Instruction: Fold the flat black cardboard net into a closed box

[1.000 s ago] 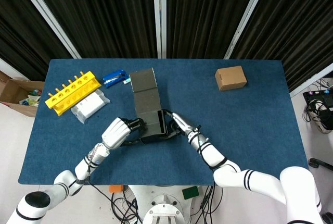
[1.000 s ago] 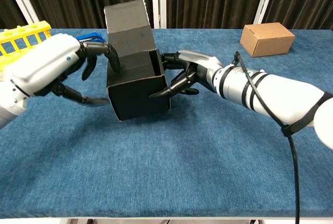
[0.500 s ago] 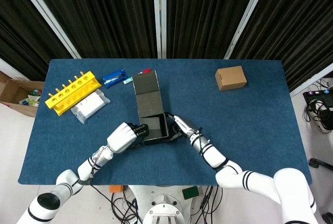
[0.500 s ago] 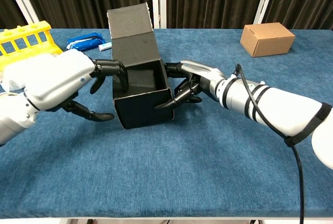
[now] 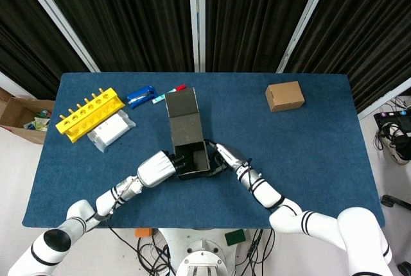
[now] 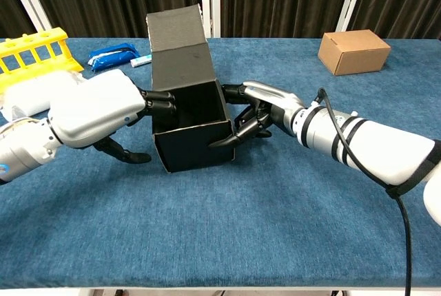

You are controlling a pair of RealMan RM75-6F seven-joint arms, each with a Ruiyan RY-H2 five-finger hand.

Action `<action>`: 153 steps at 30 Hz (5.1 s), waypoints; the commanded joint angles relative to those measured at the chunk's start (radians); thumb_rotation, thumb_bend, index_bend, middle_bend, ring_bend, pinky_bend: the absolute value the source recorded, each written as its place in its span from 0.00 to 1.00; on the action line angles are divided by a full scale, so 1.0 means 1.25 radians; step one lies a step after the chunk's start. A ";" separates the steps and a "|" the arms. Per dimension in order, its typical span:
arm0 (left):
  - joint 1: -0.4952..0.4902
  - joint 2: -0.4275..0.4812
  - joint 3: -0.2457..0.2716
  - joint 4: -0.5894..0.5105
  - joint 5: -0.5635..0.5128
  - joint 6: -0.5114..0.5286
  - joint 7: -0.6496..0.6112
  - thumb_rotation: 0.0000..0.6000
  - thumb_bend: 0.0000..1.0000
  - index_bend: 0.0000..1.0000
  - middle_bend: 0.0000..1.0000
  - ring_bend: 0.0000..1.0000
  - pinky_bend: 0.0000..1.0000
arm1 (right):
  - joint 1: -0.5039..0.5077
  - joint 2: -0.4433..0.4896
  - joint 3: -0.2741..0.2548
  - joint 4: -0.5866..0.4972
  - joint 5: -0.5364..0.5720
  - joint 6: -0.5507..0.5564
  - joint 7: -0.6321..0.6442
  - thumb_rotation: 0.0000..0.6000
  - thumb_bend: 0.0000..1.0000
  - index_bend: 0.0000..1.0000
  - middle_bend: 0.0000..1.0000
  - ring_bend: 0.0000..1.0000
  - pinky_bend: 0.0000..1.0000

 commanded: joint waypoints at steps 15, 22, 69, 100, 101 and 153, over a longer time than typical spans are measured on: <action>-0.031 0.029 0.033 -0.032 0.023 -0.032 0.066 1.00 0.14 0.75 0.62 0.70 0.86 | 0.004 -0.006 -0.005 0.001 0.003 0.005 0.006 1.00 0.31 0.45 0.37 0.79 1.00; -0.021 0.032 0.026 -0.030 0.014 -0.002 0.050 1.00 0.14 0.69 0.59 0.70 0.86 | 0.003 -0.007 -0.004 -0.001 0.002 0.016 0.015 1.00 0.32 0.45 0.37 0.79 1.00; 0.067 0.232 -0.185 -0.606 -0.401 -0.370 -0.360 0.96 0.00 0.00 0.03 0.66 0.92 | -0.052 0.044 0.027 -0.041 0.077 0.049 -0.105 1.00 0.02 0.00 0.04 0.70 1.00; -0.072 0.151 -0.226 -0.429 -0.336 -0.591 -0.666 1.00 0.00 0.00 0.00 0.66 0.93 | -0.141 0.366 0.058 -0.437 0.118 0.117 -0.172 1.00 0.01 0.00 0.09 0.70 1.00; -0.075 0.146 -0.227 -0.421 -0.336 -0.593 -0.674 1.00 0.00 0.00 0.00 0.66 0.93 | -0.142 0.364 0.056 -0.435 0.118 0.117 -0.171 1.00 0.01 0.00 0.09 0.70 1.00; 0.021 0.165 -0.277 -0.642 -0.527 -0.490 -0.278 1.00 0.00 0.16 0.25 0.69 0.94 | 0.228 0.202 0.180 -0.514 0.774 0.147 -0.810 1.00 0.00 0.24 0.35 0.78 1.00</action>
